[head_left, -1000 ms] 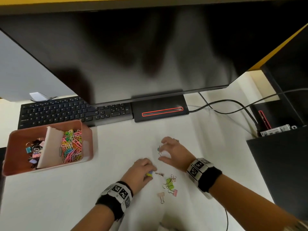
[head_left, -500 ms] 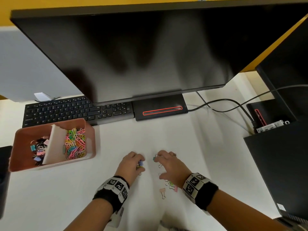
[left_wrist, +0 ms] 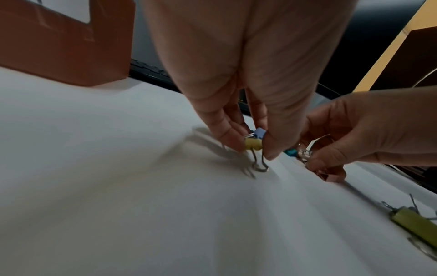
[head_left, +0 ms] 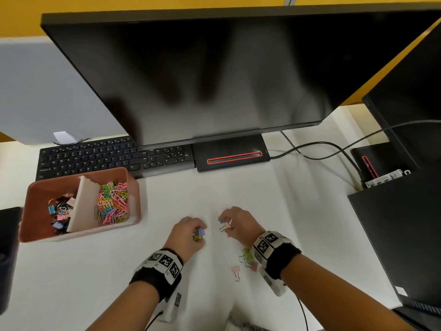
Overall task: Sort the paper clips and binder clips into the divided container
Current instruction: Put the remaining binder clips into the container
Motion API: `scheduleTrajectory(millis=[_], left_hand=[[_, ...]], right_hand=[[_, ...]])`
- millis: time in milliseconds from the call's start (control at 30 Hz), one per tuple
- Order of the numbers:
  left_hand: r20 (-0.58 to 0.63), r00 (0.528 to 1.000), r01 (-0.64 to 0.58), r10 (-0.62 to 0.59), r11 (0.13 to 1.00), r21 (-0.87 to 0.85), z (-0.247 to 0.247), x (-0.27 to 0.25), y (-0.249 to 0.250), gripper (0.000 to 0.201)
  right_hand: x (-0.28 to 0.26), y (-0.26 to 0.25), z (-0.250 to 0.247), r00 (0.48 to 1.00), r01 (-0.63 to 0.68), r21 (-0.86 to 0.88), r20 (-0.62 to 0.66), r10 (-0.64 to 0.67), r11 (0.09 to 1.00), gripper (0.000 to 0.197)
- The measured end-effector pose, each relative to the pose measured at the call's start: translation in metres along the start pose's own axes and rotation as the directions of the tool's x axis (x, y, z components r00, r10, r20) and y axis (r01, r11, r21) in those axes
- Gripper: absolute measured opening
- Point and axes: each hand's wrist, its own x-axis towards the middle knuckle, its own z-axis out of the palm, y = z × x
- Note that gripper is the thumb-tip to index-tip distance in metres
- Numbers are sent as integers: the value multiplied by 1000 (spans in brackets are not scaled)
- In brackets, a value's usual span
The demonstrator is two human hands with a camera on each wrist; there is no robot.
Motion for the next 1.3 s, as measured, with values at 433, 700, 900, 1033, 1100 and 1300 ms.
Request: scheduleTrajectory(millis=[433,700,900,1033,1100,1300], left_hand=[[-28,998,-53,52,998,-36,-13,-14,0,28],[-4,999,-53,53,998,-21,-16,-17,-2,28],[-15,998,-56,56,998,-32,-19,-15,-3,28],[-17,998,-69,68,997,-47,-21,-14,-4,28],[-19,997,-73,72,996,-52,-23,-13,-5,29],[-23,997,-72,70,995,-72,-36,-19,-6,35]], right_hand=[[-17,4,-1,999,33,-121,7,-33,992,77],[2,-5,-5,996,73,-220,66,-60,973,33],[11,-6,-7,998,3,-219,62,11,976,25],[11,-8,-6,997,21,-197,72,-7,980,23],[12,-10,-6,996,17,-189,84,-1,982,22],[18,-23,6,989,60,-269,149,-20,961,21]])
